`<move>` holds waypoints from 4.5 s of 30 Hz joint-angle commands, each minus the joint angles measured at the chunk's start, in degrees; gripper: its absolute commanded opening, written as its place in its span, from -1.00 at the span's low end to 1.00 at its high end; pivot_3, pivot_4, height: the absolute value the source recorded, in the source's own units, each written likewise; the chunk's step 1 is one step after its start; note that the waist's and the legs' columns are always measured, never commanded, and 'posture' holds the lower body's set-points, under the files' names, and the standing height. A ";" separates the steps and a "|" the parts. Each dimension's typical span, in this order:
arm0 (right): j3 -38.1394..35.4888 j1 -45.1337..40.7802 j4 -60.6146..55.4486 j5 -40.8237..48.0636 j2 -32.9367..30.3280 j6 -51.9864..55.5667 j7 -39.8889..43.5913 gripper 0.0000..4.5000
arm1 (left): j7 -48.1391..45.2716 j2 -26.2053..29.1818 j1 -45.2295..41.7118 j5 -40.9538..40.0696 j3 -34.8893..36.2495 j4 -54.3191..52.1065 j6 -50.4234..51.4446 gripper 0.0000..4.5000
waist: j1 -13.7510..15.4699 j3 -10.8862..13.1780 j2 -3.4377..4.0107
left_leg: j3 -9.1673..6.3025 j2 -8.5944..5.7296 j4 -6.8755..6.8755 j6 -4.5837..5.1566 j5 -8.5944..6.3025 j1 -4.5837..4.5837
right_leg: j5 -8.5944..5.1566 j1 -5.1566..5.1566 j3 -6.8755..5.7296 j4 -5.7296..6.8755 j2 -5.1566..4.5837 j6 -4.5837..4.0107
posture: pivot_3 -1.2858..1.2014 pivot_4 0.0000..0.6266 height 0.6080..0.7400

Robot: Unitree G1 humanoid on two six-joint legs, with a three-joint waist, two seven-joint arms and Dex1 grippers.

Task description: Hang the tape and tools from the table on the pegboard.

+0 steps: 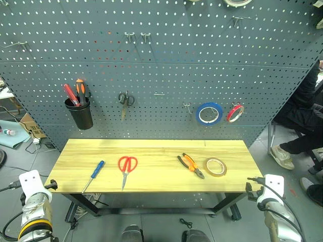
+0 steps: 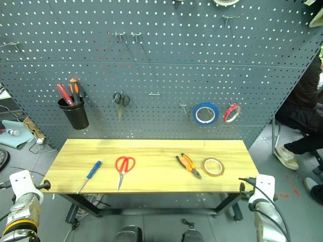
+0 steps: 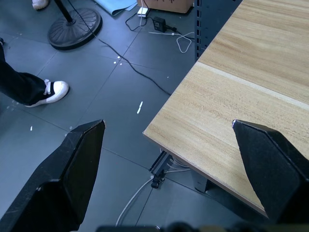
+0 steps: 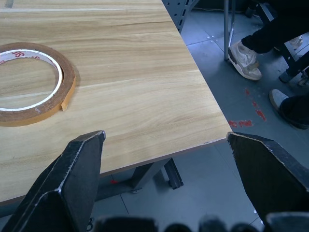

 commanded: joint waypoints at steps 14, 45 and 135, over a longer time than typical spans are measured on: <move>2.74 -1.82 -9.81 -1.81 -6.30 3.70 5.64 1.00 | -10.86 -0.45 7.71 -4.59 -1.76 -28.07 -0.90 0.99 | 0.60 0.81 0.15 | 0.02 0.06 0.03 -0.01 0.00 0.01 | -0.02 -0.19 -0.01 0.65 -0.07 -0.04 | 0.15 -0.74 1.00; 36.13 -43.39 35.46 -16.86 -20.69 -13.90 49.74 1.00 | -64.34 3.24 -6.80 -20.79 -37.47 -70.47 23.10 0.99 | -0.53 17.14 -0.42 | -0.39 -0.63 1.09 0.59 0.31 -1.34 | -0.47 -1.32 2.89 1.85 1.16 0.35 | 0.11 0.28 1.00; 31.06 -47.74 19.55 -13.93 -4.06 15.60 32.56 0.98 | -49.02 12.29 6.83 -48.08 -13.18 -79.68 44.88 1.00 | 0.68 17.22 -1.39 | -0.93 -1.00 0.97 0.45 0.95 -2.14 | -0.57 -1.99 3.17 2.71 1.29 0.59 | 0.19 0.14 1.00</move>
